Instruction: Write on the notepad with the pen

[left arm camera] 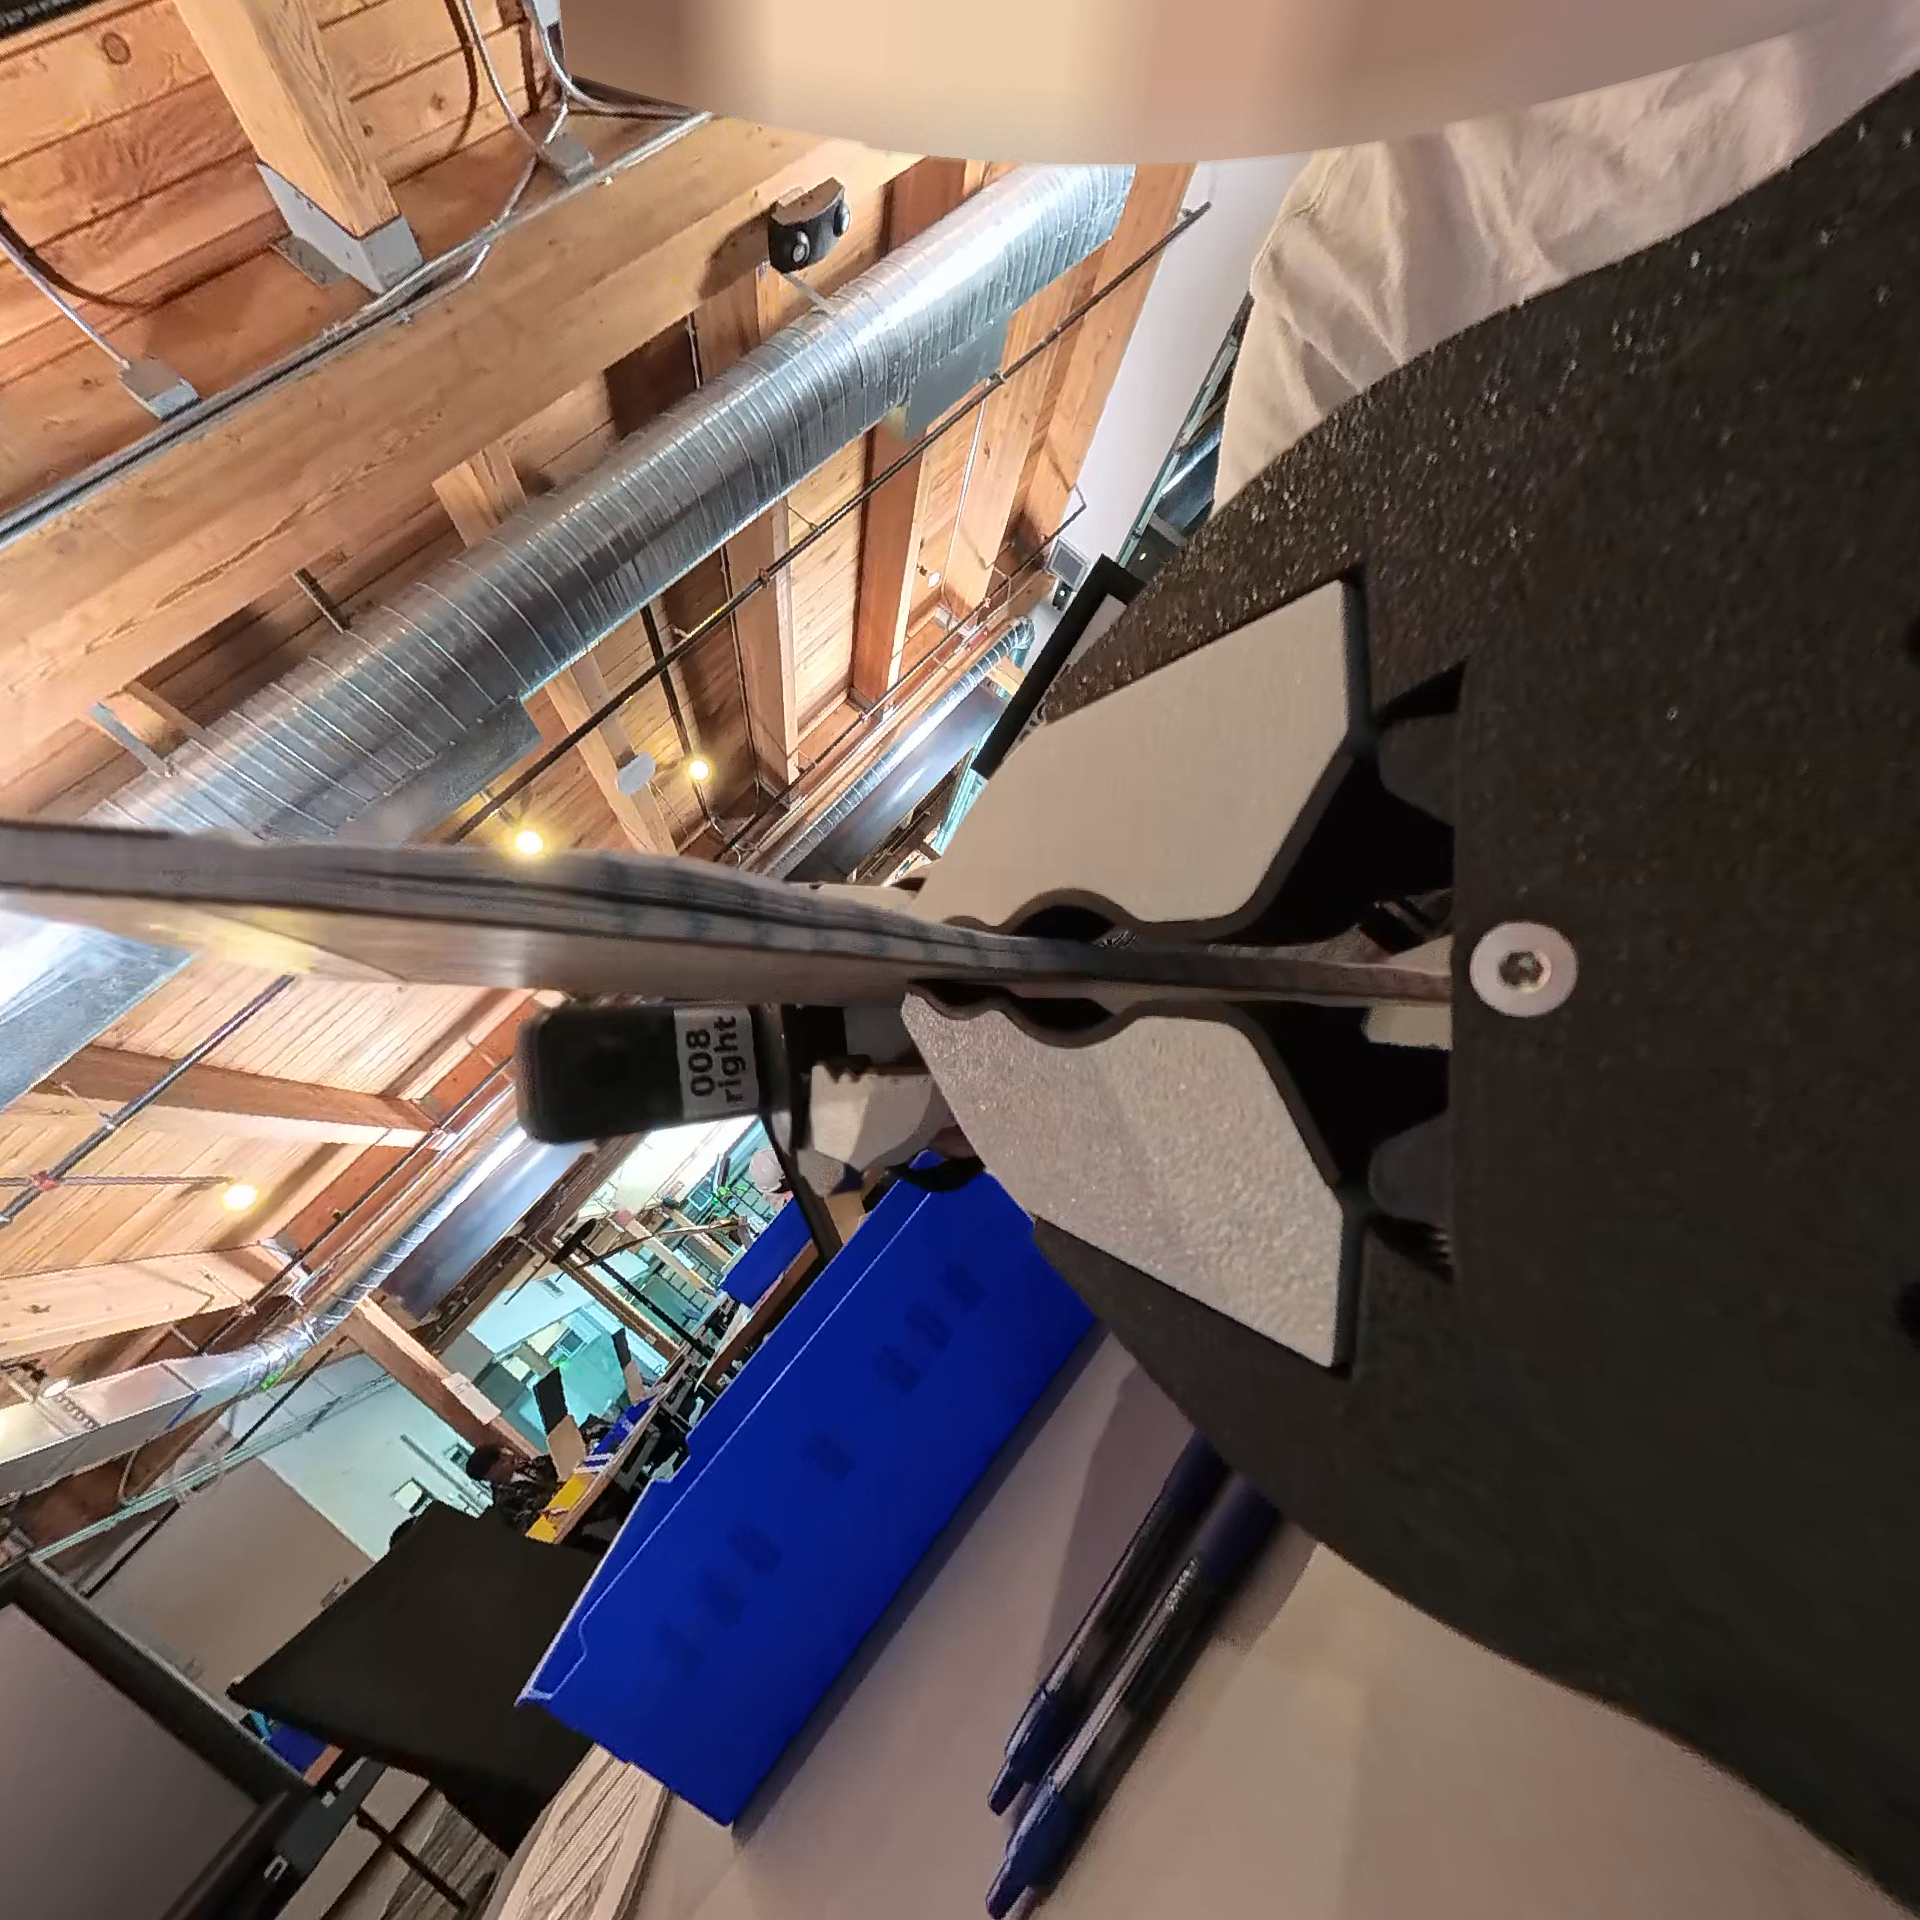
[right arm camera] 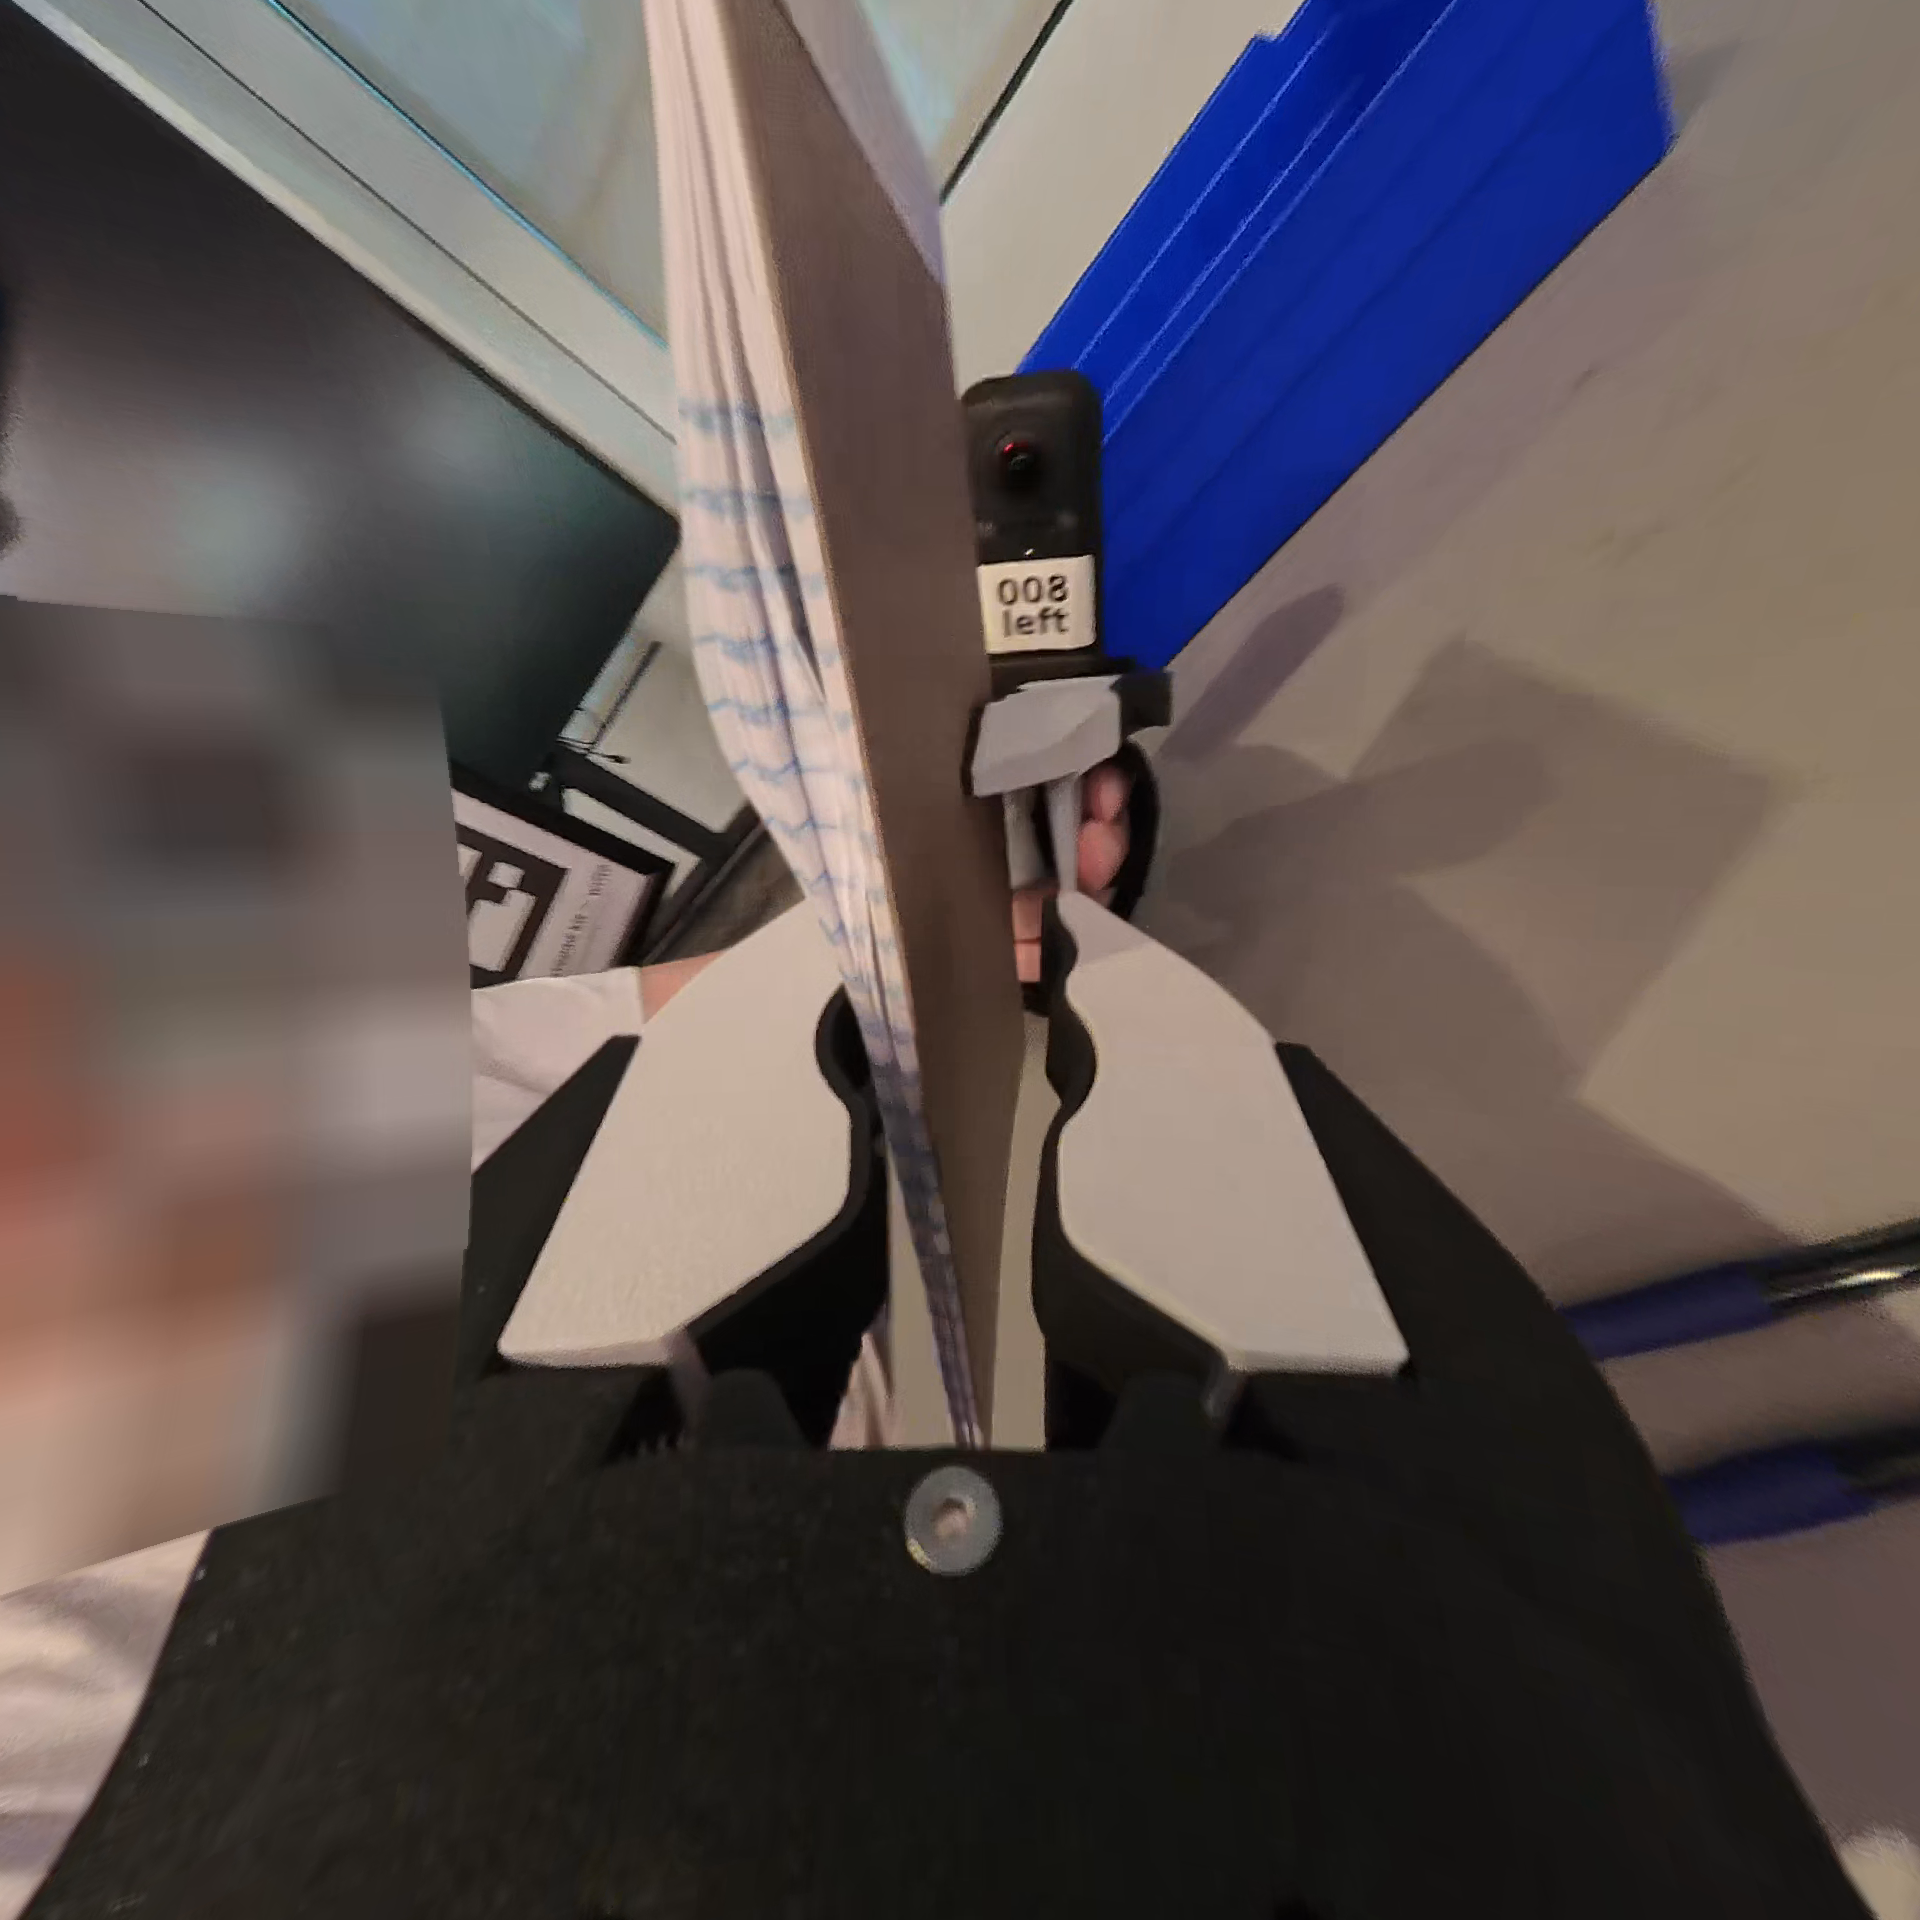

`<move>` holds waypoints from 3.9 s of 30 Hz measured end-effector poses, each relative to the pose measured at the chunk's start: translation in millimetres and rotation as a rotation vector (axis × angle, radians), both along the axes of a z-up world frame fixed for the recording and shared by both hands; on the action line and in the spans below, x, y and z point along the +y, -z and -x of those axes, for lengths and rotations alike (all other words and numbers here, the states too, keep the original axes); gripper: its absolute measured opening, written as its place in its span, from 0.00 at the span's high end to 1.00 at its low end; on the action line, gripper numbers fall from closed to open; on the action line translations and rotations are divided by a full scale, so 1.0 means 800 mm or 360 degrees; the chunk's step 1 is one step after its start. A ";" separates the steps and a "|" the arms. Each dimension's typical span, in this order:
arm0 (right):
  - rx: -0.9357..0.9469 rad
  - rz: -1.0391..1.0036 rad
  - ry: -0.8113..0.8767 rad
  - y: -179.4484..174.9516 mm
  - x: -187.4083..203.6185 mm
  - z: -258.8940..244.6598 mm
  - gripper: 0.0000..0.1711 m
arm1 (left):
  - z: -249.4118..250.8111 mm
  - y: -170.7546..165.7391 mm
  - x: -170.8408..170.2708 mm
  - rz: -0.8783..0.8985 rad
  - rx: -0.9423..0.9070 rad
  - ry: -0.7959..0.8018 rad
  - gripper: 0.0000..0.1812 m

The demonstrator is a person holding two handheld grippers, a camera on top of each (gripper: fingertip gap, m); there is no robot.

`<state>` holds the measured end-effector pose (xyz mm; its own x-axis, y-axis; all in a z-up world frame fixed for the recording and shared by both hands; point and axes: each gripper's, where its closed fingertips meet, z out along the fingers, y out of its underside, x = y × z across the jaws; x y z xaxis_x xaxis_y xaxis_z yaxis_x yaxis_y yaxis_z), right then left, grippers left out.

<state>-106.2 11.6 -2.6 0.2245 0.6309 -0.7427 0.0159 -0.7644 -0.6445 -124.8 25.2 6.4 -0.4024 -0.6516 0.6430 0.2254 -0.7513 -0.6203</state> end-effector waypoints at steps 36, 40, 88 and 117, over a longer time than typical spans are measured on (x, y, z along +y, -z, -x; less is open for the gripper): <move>-0.0158 -0.0200 0.0110 0.010 0.003 -0.002 0.98 | -0.001 -0.003 -0.002 -0.0009 -0.0006 -0.0026 0.86; -0.0317 -0.0229 0.0143 -0.006 0.006 -0.036 0.97 | 0.011 -0.010 0.014 -0.0004 -0.0019 -0.0151 0.79; -0.1022 0.0982 0.0721 0.159 0.074 -0.456 0.85 | -0.026 0.021 -0.024 -0.0079 0.0190 0.0138 0.82; -0.2239 0.0247 0.1021 0.071 0.091 -0.507 0.76 | -0.022 0.008 -0.032 -0.0099 0.0139 0.0155 0.82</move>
